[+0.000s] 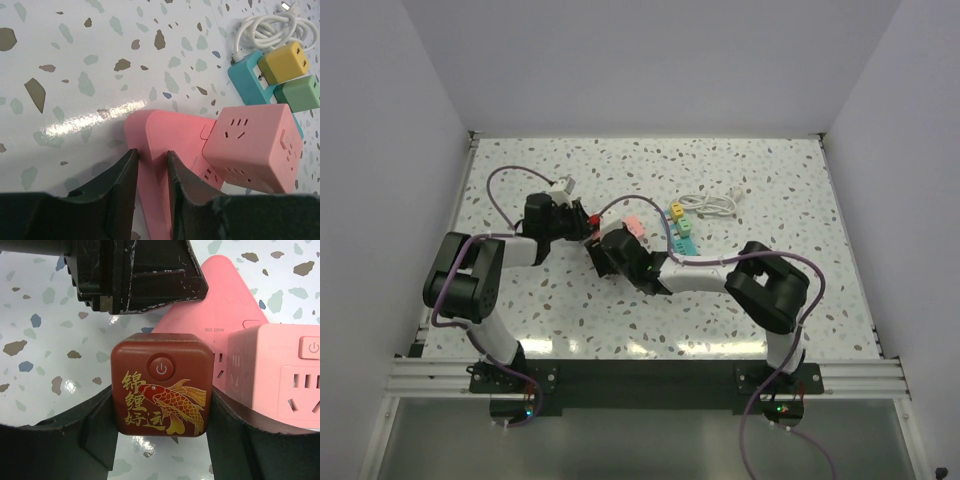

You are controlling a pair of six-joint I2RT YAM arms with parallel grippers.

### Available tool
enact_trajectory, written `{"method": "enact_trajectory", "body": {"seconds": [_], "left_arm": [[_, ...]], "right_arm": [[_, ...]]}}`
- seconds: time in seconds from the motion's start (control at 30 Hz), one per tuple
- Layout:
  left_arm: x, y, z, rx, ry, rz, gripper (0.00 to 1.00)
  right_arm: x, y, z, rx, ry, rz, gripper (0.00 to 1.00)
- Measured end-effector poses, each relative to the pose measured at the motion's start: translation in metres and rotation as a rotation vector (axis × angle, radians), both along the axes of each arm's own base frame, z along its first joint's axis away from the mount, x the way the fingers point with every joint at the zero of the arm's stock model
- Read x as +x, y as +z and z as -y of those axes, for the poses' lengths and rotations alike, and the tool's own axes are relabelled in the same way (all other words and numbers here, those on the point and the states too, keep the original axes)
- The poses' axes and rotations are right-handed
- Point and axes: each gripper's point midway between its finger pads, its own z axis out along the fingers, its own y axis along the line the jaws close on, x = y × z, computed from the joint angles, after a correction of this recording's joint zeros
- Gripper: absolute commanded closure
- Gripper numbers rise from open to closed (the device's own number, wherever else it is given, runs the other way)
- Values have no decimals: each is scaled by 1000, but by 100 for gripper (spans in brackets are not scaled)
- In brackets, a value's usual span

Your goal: Insert the plug

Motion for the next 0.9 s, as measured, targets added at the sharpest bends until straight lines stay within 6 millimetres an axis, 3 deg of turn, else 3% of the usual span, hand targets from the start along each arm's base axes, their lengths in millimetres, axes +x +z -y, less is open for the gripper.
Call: {"method": "enact_trajectory", "body": {"seconds": [0.27,0.9], "left_arm": [[2,1,-2,9,5,18,99],[5,1,-10,8,35,66,100]], "right_arm": [[7,-2,-5,-17,-40,-48,100],[20,-7,-13,-60,-48,-165,100]]}}
